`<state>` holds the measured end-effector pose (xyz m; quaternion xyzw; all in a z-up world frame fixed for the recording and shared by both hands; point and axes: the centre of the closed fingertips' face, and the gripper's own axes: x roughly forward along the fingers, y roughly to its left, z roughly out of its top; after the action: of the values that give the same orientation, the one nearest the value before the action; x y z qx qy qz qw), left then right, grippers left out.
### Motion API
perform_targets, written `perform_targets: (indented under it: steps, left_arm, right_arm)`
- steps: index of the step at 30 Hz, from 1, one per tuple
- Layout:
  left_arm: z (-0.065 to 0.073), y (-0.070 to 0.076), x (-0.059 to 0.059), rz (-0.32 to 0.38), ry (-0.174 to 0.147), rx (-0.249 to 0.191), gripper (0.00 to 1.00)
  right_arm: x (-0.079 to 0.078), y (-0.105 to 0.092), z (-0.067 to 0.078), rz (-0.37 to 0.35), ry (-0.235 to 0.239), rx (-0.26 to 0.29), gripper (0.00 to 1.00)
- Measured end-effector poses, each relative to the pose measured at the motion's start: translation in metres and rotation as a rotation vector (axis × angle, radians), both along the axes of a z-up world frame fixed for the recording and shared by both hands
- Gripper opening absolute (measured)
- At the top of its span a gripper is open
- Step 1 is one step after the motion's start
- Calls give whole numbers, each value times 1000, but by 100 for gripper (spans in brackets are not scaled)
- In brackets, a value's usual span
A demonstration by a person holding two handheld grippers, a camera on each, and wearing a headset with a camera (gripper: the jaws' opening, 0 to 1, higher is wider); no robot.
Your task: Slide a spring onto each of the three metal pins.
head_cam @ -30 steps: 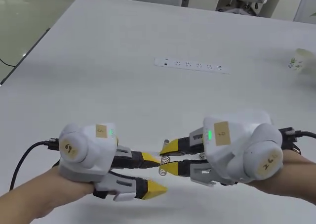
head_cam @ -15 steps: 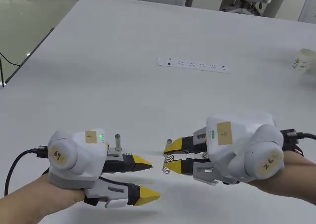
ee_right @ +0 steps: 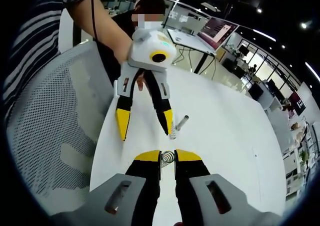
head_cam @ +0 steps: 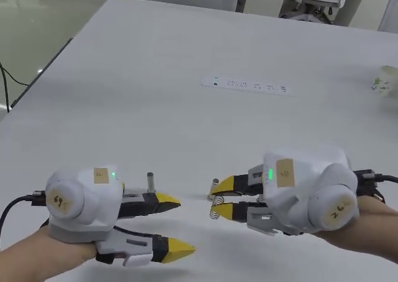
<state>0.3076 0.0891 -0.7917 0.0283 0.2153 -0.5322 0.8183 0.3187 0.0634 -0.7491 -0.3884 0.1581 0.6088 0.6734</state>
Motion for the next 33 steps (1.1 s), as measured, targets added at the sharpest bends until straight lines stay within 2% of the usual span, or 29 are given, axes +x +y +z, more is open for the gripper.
perform_targets:
  steps: [8, 10, 13, 18, 24, 29, 33]
  left_arm:
    - [-5, 19, 2, 56, 5, 12, 55]
    - [-3, 24, 4, 78, 21, -2, 55]
    - [1, 32, 8, 107, 18, -18, 58]
    - [1, 42, 9, 136, 16, -5, 62]
    - [-3, 57, 11, 185, 18, 11, 71]
    - [-5, 65, 14, 220, 6, 31, 82]
    - [-3, 69, 16, 240, 2, 21, 91]
  right_arm:
    - [1, 0, -3, 1, -3, -8, 7]
    - [2, -1, -4, 1, -4, -12, 7]
    - [3, -1, -5, -1, -2, -10, 7]
    - [7, -3, -6, -17, -11, -16, 7]
    - [9, -5, -6, -27, -13, -12, 7]
    - [11, -6, -7, -38, -13, -13, 7]
    - [12, -7, -7, -43, -13, -16, 7]
